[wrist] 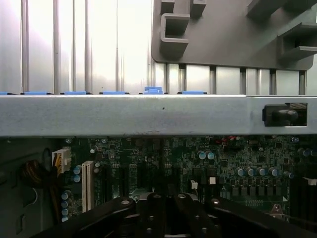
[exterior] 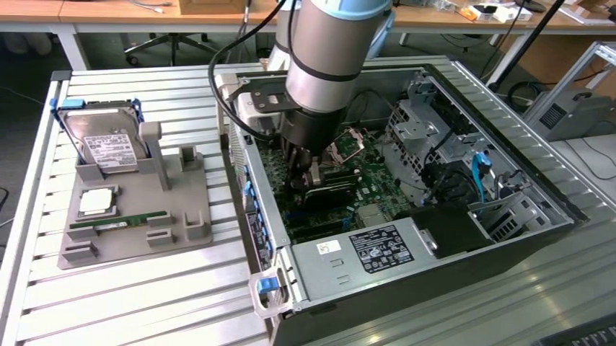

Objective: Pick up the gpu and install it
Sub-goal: 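Press down on the gpu until it lock into place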

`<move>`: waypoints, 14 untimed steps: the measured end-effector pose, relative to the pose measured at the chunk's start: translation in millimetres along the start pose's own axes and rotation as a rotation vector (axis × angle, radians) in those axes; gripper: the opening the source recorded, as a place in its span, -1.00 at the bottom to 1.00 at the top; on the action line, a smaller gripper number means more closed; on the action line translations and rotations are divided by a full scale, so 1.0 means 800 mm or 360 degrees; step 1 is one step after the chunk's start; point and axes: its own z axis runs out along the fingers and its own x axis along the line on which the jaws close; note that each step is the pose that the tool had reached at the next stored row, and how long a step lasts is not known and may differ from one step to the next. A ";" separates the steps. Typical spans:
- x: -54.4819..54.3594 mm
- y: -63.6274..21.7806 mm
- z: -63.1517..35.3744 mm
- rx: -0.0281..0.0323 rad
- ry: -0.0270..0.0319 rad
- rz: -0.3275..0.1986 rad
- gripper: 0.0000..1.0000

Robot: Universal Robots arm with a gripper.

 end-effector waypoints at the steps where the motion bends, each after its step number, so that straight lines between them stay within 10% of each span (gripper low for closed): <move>1: 0.000 0.000 -0.006 -0.00015 0.00025 0.0000 -0.79; 6: 0.000 -0.009 -0.018 -0.00058 0.00029 0.0000 -0.79; 14: 0.000 -0.083 -0.021 -0.00854 -0.00046 0.0001 -0.79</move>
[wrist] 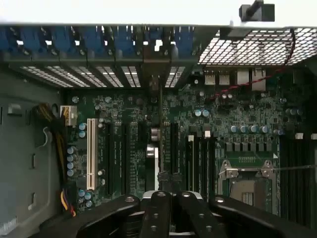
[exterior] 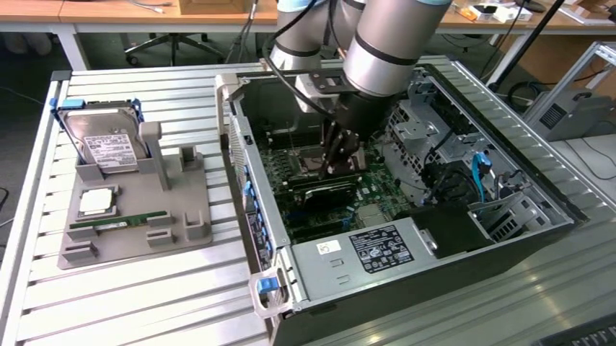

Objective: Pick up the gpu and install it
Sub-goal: 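Press down on the gpu until it lock into place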

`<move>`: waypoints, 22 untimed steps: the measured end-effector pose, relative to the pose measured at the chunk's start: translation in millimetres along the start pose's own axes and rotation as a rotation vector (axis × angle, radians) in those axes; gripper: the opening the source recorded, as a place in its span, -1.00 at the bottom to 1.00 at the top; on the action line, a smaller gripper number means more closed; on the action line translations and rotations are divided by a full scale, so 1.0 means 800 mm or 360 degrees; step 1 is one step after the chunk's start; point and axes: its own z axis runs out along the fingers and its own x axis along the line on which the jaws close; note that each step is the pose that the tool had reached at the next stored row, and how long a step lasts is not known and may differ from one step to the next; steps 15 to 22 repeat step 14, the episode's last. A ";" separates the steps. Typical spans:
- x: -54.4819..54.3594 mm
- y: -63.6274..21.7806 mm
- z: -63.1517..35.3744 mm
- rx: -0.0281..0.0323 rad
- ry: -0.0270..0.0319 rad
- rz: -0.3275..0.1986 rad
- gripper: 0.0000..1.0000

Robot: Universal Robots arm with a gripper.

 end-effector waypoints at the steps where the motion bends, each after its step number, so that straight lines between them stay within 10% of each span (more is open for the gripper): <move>1: 0.000 -0.005 0.000 -0.00052 -0.00006 0.0000 -0.79; 8: 0.000 -0.057 -0.006 -0.00463 -0.00102 0.0000 -0.79; 22: 0.000 -0.057 -0.006 -0.00465 -0.00117 0.0000 -0.79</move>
